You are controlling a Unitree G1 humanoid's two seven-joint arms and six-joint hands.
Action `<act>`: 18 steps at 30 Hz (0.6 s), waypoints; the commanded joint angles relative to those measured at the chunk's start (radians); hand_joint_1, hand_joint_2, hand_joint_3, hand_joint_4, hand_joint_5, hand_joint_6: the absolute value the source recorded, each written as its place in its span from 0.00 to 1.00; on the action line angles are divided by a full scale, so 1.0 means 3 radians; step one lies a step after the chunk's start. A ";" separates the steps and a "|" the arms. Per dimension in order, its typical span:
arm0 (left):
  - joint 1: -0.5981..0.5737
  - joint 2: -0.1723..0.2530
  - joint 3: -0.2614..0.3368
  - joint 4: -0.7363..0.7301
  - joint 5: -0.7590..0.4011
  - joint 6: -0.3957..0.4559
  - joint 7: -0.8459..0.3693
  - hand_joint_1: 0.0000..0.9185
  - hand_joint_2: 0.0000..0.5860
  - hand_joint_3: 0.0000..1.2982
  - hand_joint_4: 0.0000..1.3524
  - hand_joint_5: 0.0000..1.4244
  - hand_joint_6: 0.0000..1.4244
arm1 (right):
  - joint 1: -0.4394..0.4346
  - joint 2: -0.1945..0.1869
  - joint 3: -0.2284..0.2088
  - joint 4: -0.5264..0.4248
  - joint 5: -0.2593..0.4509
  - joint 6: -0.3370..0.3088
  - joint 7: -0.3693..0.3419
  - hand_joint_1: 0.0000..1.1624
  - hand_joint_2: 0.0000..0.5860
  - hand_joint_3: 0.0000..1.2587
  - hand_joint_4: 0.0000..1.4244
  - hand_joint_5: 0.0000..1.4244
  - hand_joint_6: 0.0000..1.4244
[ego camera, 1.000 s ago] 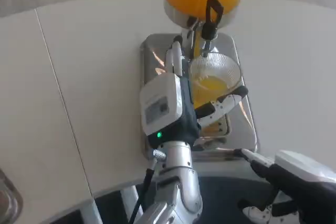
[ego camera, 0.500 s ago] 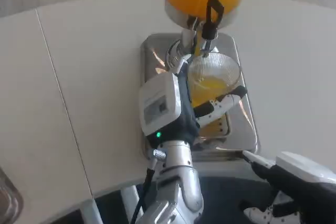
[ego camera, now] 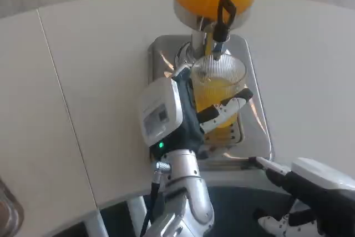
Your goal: Grasp the cup under the faucet to collect the drink, then remove the cup.
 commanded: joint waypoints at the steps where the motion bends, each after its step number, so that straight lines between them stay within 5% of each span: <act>1: 0.0077 -0.0465 0.0038 0.0005 -0.0080 -0.0076 0.0100 0.56 0.07 0.64 0.68 0.85 1.00 | 0.0016 -0.0041 0.0046 0.0096 0.0035 0.0035 0.0005 0.62 0.84 0.00 0.00 0.00 0.00; 9: 0.0110 -0.0430 0.0047 -0.0040 -0.0116 -0.0119 0.0130 0.59 0.06 0.73 0.80 0.92 1.00 | 0.0000 -0.0035 0.0064 0.0127 0.0041 0.0055 0.0002 0.62 0.84 0.00 0.00 0.00 0.00; 18: 0.0275 -0.0275 0.0039 -0.0295 -0.0072 -0.0171 0.0060 0.59 0.06 0.76 0.84 0.95 1.00 | -0.0026 -0.0029 0.0089 0.0165 0.0059 0.0056 -0.0030 0.61 0.84 0.00 0.00 0.00 0.00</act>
